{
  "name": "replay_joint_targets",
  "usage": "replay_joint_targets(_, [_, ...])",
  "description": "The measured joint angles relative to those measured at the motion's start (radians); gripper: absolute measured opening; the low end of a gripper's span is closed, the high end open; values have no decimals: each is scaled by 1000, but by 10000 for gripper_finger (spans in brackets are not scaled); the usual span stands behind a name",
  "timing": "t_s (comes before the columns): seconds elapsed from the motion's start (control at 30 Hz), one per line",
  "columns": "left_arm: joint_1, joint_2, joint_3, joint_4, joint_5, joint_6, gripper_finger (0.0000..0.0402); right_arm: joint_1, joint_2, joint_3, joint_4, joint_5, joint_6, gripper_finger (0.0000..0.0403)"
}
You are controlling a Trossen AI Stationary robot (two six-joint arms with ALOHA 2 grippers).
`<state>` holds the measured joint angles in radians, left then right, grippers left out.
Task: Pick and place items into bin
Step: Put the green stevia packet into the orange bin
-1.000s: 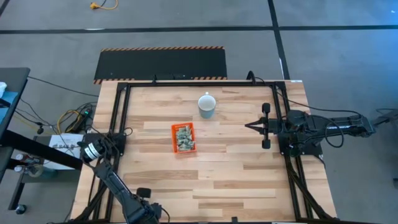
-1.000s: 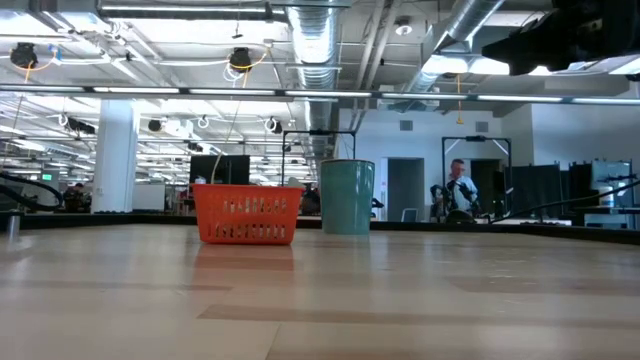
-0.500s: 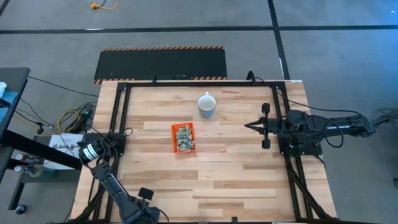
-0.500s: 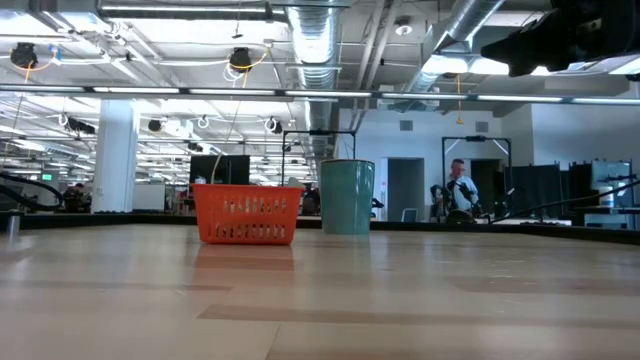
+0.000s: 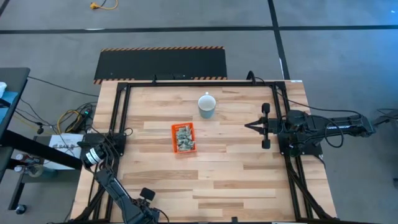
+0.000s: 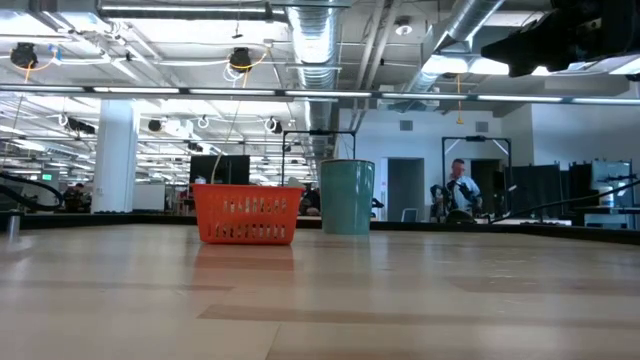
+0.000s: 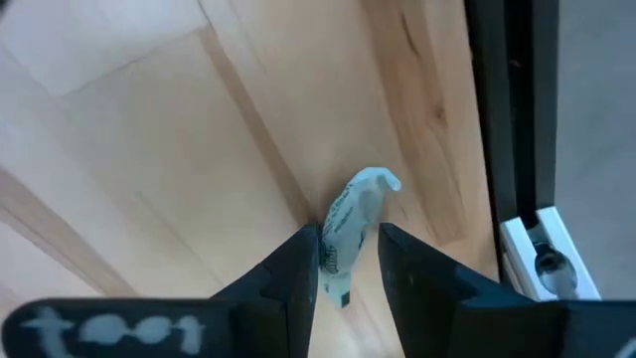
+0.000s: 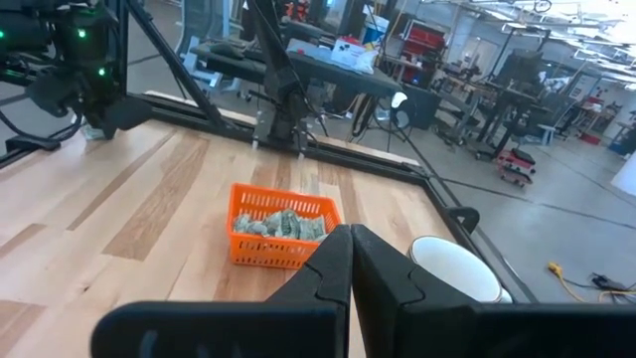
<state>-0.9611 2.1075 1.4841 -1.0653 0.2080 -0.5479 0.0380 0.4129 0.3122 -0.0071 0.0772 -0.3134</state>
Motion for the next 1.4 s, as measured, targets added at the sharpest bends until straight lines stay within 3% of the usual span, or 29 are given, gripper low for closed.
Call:
replay_joint_targets(0.3, [-1, 3, 1, 12, -50, -71, 95, 0, 0, 0, 0, 0, 4, 1])
replay_joint_targets(0.57, [-1, 4, 1, 24, -101, -100, 12, 0, 0, 0, 0, 0, 7, 1])
replay_joint_targets(0.63, [-1, 4, 6, 23, -135, -119, 7, 0, 0, 0, 0, 0, 7, 1])
replay_joint_targets(0.97, [58, -19, 187, -56, -478, -73, 2, 0, 0, 0, 0, 0, 11, 1])
replay_joint_targets(1.23, [156, -136, 286, -325, -942, -18, 1, 0, 0, 0, 0, 0, 10, 1])
replay_joint_targets(1.4, [298, -224, 286, -457, -1035, -22, 1, 0, 0, 0, 0, 0, 10, 1])
